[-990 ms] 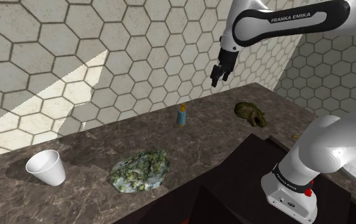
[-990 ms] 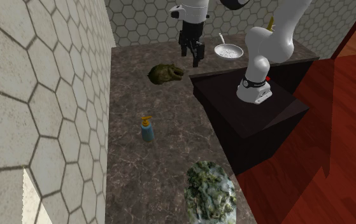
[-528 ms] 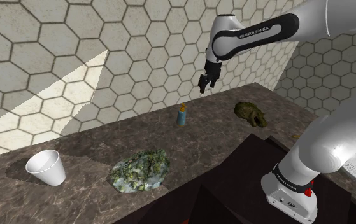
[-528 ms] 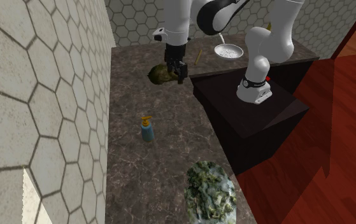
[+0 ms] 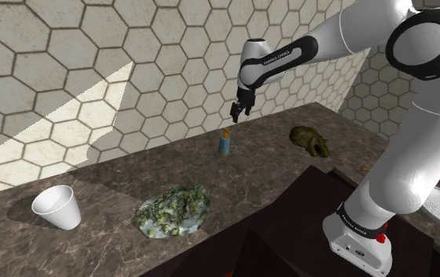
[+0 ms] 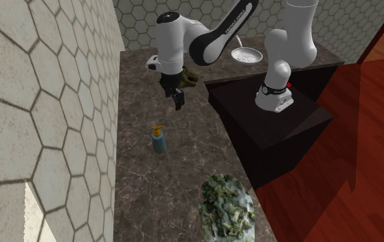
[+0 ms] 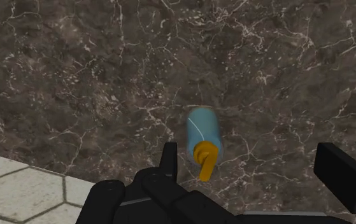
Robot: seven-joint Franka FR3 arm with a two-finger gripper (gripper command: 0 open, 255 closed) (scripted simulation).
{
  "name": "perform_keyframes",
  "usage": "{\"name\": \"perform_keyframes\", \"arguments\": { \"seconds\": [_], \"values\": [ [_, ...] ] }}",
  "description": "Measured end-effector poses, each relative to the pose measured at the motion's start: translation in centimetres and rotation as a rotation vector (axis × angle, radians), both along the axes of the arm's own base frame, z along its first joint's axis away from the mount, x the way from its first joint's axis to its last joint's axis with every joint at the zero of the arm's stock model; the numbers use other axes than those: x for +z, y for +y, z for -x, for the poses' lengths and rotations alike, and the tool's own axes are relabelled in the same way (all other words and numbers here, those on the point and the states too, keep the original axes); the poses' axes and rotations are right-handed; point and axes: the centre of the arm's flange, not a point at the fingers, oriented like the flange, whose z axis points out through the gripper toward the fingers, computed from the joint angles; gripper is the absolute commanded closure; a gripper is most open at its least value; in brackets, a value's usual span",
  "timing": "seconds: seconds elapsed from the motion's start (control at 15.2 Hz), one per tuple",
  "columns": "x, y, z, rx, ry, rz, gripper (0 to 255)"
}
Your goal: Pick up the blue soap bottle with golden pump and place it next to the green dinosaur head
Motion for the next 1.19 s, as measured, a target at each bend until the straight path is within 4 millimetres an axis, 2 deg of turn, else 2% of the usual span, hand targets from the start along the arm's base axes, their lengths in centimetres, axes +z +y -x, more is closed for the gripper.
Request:
{"name": "perform_keyframes", "arguments": {
  "seconds": [0.59,0.79,1.19],
  "values": [
    [-8.8,-0.8,-7.9,0.032,0.013,0.007,0],
    [-10.8,-0.5,-8.8,0.035,0.015,0.007,0],
    [-13.6,-0.6,-8.8,0.036,0.015,0.007,0]
  ]
}}
